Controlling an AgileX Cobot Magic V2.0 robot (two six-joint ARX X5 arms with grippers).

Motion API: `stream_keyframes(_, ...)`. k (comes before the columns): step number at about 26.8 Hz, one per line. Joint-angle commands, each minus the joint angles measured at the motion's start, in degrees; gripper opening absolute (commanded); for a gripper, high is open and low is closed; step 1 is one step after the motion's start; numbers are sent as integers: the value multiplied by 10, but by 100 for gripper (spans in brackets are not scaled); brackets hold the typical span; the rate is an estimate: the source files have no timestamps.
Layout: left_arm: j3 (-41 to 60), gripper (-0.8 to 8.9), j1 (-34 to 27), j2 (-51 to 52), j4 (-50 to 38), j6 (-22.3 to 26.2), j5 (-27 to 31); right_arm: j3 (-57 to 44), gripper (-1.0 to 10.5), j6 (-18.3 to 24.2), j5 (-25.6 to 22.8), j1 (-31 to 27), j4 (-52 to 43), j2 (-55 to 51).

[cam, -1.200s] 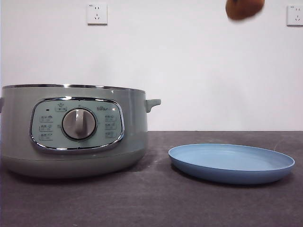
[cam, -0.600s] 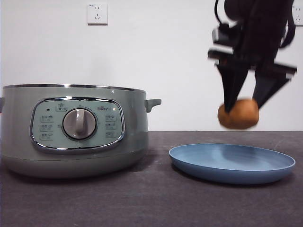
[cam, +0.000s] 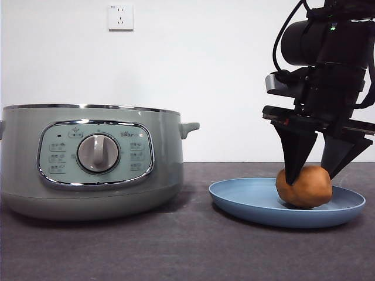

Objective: Take the potato out from the steamer,put the potato on the plate,close the lid

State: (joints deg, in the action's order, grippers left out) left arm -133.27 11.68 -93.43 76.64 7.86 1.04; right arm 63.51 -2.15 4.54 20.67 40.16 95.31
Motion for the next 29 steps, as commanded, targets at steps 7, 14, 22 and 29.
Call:
stream_keyframes(7,-7,-8,0,5,28,-4,0,-6,-8,21,0,0,-3,24)
stream_keyframes(14,-7,-8,0,6,28,-4,-1,-6,335,20,0,0,-5,30)
stream_keyframes(22,-7,-8,11,6,28,-6,-23,-5,540,20,-1,-1,2,22)
stream_keyframes(29,-7,-8,16,5,28,-5,-44,27,540,20,0,-1,48,-46)
